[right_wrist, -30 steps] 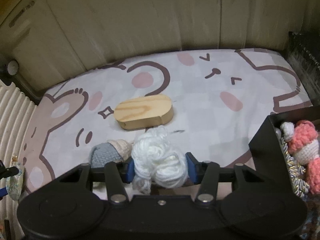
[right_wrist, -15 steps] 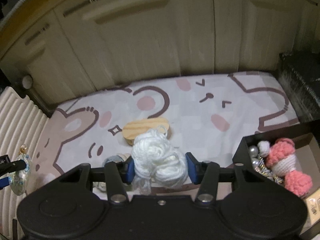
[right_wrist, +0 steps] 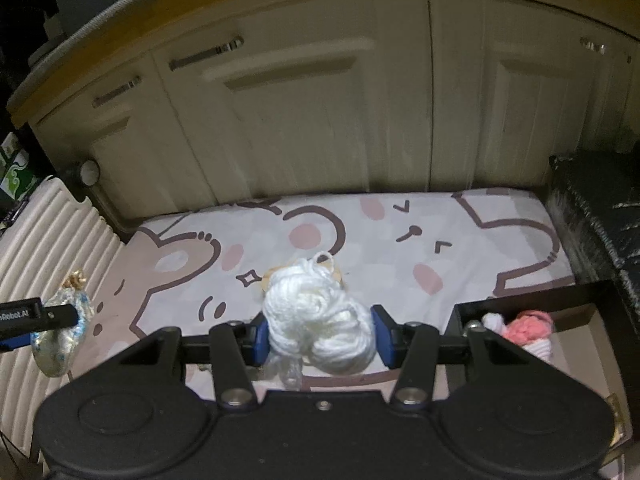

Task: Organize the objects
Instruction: 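Lift and carry the pouch and yarn ball toward the black box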

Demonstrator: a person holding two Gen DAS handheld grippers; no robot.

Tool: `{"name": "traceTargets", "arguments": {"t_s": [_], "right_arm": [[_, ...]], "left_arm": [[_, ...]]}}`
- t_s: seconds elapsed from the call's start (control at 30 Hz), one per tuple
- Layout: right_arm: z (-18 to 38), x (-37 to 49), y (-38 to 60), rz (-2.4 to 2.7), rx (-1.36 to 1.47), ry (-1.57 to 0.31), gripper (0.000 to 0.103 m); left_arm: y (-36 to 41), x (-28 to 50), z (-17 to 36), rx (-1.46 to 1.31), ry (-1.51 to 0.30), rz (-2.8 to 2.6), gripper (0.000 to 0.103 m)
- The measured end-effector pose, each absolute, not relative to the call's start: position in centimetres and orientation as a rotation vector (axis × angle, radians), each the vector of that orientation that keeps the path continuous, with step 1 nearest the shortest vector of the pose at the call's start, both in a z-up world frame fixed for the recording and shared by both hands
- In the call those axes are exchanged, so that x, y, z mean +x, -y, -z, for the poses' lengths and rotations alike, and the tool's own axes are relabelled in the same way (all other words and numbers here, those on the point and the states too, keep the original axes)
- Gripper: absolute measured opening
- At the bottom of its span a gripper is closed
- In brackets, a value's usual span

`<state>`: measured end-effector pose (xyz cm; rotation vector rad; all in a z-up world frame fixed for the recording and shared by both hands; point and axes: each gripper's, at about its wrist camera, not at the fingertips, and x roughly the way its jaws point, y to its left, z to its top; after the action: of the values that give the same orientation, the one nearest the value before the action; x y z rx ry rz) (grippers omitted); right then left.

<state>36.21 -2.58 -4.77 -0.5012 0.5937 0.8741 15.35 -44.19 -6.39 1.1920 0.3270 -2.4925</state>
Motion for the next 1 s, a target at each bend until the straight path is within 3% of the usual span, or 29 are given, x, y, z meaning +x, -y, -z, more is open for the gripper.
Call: {"name": "traceTargets", "arguments": {"t_s": [1.0], "right_arm": [[-2.4, 40.6, 11.9, -0.806, -0.476, -0.501, 0.051]], "left_arm": [[29.8, 13.4, 4.3, 1.279, -0.197, 2.825, 0.071]]}}
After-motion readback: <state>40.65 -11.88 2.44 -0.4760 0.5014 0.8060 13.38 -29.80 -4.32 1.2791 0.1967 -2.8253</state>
